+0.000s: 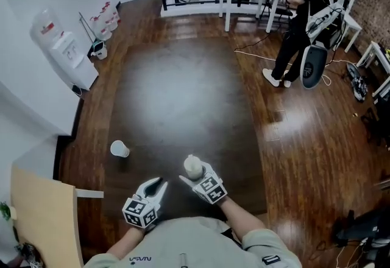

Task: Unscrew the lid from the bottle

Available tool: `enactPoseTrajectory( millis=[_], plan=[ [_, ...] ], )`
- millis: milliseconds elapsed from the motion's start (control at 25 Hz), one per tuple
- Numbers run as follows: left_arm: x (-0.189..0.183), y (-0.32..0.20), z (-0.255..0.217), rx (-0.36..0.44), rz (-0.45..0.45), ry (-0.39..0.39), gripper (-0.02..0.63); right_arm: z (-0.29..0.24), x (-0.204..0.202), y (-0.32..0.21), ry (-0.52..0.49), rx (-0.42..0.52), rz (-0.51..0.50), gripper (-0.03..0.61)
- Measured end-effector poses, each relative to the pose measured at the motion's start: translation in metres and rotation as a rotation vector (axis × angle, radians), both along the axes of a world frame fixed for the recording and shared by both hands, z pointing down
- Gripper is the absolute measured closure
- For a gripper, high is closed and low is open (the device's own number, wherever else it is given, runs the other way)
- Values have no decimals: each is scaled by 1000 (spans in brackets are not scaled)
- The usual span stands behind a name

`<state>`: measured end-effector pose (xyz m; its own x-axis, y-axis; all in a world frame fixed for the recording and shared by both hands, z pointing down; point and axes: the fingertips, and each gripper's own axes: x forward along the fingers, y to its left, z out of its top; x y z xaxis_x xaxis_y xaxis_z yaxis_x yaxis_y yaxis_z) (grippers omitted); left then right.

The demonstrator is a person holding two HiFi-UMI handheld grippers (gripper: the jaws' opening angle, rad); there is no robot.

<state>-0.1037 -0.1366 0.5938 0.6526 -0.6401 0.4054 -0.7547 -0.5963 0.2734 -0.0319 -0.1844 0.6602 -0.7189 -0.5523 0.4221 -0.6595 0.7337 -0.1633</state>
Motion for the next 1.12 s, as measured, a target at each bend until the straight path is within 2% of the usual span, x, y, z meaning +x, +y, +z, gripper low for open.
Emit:
enactPoseTrajectory(
  millis=[120, 240, 440, 600, 760, 920, 1120],
  plan=[
    [0, -8, -21, 15, -11, 80, 554, -29, -5, 12, -121, -94, -101, 279],
    [4, -15, -50, 51, 14, 168, 611, -63, -9, 29, -225, -181, -213, 279],
    [19, -15, -111, 90, 135, 341, 606, -122, -9, 64, -315, -261, -424, 279],
    [36, -4, -154, 79, 313, 476, 455, -157, -15, 96, -335, -302, -609, 279],
    [47, 4, -177, 77, 490, 578, 386, -176, -23, 119, -336, -350, -770, 279],
    [57, 11, -195, 47, 615, 687, 326, -192, -24, 137, -339, -401, -884, 279],
    [66, 23, -205, 39, 740, 727, 290, -191, -35, 151, -272, -440, -980, 279]
  ],
)
